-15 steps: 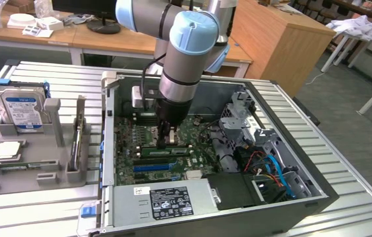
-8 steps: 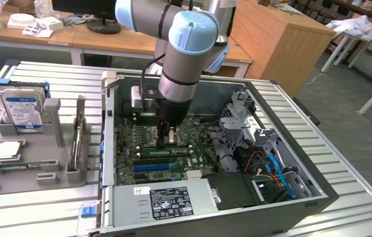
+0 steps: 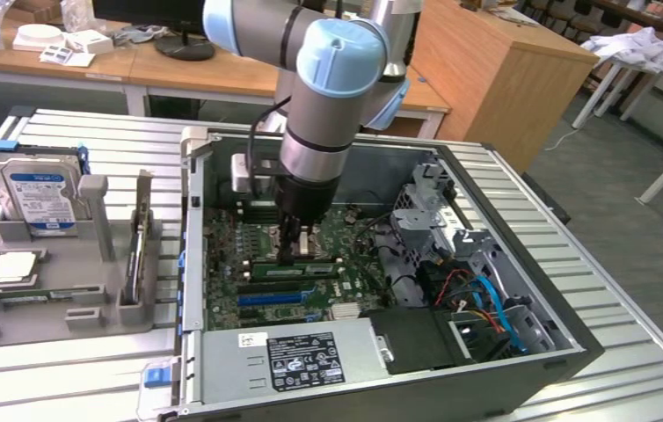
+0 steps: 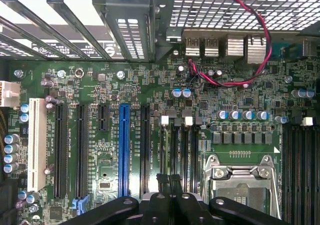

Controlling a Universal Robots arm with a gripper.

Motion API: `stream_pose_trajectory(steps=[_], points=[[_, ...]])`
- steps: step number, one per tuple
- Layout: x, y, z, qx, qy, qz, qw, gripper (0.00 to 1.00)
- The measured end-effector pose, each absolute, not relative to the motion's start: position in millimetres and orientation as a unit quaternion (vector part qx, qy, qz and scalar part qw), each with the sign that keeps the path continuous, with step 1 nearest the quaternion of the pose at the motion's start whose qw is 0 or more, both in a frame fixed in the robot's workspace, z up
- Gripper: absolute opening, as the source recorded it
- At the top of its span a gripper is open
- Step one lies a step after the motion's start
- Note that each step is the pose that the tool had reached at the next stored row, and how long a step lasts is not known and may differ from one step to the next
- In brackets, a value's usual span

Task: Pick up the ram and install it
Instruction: 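Press down the ram until it locks into place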

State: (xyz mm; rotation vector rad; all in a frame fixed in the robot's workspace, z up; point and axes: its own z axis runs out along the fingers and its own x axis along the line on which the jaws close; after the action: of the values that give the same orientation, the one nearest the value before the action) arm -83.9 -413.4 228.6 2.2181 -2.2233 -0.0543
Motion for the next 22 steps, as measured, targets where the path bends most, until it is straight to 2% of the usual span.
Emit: stream_pose_trajectory(steps=[22], points=[[-84.2,-413.5,224.4,0.706,-0.708,-0.017,0.0,0.11]])
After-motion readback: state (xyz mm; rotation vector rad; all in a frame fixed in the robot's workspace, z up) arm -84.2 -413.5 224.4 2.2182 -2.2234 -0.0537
